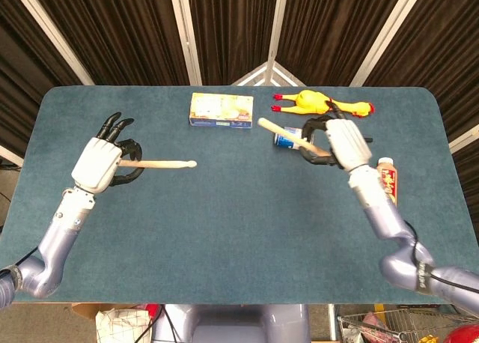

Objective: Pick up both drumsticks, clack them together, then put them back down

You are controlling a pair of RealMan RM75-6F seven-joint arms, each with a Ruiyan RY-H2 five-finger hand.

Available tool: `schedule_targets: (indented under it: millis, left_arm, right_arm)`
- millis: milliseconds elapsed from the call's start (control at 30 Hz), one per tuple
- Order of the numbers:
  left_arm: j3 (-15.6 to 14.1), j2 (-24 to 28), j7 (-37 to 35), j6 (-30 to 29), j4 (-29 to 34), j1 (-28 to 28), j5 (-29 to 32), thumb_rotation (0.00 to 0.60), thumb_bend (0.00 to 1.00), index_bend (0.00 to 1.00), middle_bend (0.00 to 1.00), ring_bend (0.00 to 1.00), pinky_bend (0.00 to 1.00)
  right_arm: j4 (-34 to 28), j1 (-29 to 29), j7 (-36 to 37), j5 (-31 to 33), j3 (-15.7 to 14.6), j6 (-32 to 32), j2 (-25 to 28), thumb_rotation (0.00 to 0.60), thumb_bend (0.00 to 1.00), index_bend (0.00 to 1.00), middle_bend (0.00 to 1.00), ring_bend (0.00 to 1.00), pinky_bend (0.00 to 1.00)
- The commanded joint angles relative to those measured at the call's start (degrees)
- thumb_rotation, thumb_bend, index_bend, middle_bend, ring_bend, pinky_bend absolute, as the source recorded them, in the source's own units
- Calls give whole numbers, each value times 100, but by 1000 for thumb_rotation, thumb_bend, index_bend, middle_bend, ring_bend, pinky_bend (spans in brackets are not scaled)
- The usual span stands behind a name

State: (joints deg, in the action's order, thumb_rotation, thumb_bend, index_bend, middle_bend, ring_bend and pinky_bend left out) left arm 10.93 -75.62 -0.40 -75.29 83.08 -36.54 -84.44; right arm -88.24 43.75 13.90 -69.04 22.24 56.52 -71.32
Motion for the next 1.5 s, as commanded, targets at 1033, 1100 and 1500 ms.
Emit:
schedule_targets:
  millis: [1033, 1100, 1500]
  left_arm:
    - [783, -1182, 1698, 226, 1047, -386, 1729, 600, 420, 631, 616, 142, 0]
    - [829, -1304, 1775, 238, 1073, -451, 1806, 600, 420, 631, 616, 142, 0]
    - [1139, -1911, 2378, 164, 1162, -820, 2271, 600, 420, 632, 618, 142, 0]
  right_arm:
    - [229, 814, -971, 577, 181, -193, -778, 600, 459, 697, 612, 396, 46]
    - [175, 808, -1005, 555, 164, -185, -742, 600, 459, 697, 612, 396, 46]
    - [-52, 791, -1095, 547, 116, -167, -646, 600, 459, 697, 612, 396, 46]
